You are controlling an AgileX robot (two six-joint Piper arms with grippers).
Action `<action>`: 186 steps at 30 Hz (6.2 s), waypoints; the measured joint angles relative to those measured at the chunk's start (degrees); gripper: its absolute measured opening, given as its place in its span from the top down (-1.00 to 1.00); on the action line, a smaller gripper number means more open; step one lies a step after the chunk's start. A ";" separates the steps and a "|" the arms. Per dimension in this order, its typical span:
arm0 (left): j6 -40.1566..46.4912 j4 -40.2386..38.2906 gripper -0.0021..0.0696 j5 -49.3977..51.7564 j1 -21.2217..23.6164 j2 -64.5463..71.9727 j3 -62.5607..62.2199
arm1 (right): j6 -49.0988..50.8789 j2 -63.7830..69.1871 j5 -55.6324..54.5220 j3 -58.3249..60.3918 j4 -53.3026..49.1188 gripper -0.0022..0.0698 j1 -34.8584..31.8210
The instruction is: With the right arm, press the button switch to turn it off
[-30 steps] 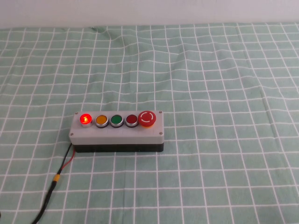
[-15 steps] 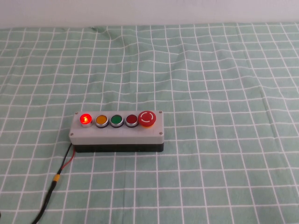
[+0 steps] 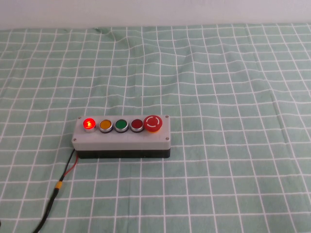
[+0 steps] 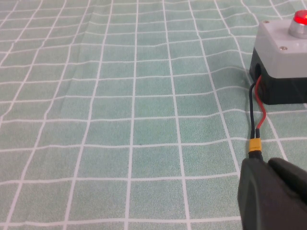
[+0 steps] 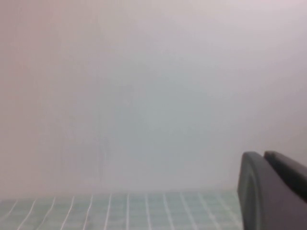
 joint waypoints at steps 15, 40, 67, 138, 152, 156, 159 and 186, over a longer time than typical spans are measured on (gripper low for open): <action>0.00 0.00 0.95 0.00 0.00 0.00 0.00 | 0.00 -0.23 -13.62 -10.11 -12.55 0.98 0.00; 0.00 0.00 0.95 0.00 0.00 0.00 0.00 | 14.82 28.56 29.88 -46.31 -3.28 0.98 0.00; 0.00 0.00 0.95 0.00 0.00 0.00 0.00 | -20.28 78.73 36.34 -72.11 14.07 0.97 28.28; 0.00 0.00 0.95 0.00 0.00 0.00 0.00 | 27.25 88.16 55.94 -101.42 -38.56 0.98 45.25; 0.00 0.00 0.95 0.00 0.00 0.00 0.00 | 38.34 58.13 48.25 -63.23 -41.93 0.98 45.25; 0.00 0.00 0.95 0.00 0.00 0.00 0.00 | 38.57 49.37 48.82 -57.73 -42.19 0.98 45.25; 0.00 0.00 0.95 0.00 0.00 0.00 0.00 | 38.57 44.80 50.53 -56.18 -42.31 0.98 45.25; 0.00 0.00 0.95 0.00 0.00 0.00 0.00 | 38.57 23.68 40.52 -38.19 -41.12 0.98 21.46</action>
